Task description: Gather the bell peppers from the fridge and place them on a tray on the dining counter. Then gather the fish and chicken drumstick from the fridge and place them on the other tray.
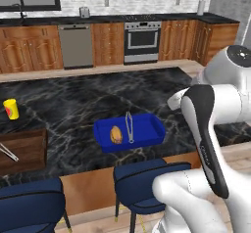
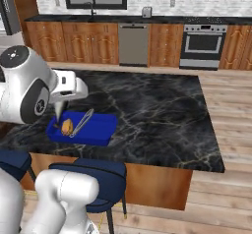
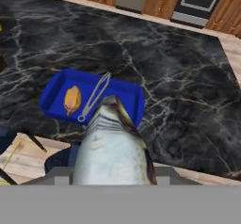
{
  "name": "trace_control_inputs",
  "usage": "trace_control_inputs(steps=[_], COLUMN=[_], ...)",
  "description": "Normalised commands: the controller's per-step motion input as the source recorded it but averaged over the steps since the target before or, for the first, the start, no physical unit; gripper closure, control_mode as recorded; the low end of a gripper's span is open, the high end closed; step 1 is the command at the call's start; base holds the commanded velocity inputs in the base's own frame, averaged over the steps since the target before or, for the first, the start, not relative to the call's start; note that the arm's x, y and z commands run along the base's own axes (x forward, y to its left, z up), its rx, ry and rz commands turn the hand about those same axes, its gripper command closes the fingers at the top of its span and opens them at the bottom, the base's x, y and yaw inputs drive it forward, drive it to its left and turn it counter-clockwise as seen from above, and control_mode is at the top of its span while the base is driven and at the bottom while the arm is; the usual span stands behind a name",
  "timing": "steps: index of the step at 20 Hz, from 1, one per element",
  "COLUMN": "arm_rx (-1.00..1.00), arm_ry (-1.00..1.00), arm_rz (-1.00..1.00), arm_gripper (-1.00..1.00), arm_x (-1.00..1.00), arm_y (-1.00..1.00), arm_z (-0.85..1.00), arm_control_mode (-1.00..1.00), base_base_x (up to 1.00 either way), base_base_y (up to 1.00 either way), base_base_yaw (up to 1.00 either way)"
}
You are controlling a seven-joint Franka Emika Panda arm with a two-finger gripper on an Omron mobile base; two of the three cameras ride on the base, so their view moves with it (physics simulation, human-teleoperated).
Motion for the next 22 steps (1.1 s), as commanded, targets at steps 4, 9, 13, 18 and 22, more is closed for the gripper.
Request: trace_control_inputs(steps=[4, 9, 13, 18, 22], arm_rx=[0.0, -0.07, -0.13, -0.12, -0.05], arm_ry=[0.11, 0.02, 0.17, 0.19, 0.23], arm_rz=[0.02, 0.13, 0.1, 0.05, 0.02], arm_gripper=[1.0, 1.0, 1.0, 1.0, 1.0], arm_x=[0.88, 0.98, 1.0, 0.97, 0.75], arm_y=[0.04, 0.0, 0.0, 0.08, 0.18], arm_z=[-0.53, -0.88, -0.96, -0.72, -0.55], arm_control_mode=[-1.0, -1.0, -1.0, -1.0, -1.0], base_base_x=[0.0, 0.0, 0.0, 0.0, 0.0], base_base_y=[0.0, 0.0, 0.0, 0.0, 0.0], base_base_yaw=[0.0, 0.0, 0.0, 0.0, 0.0])
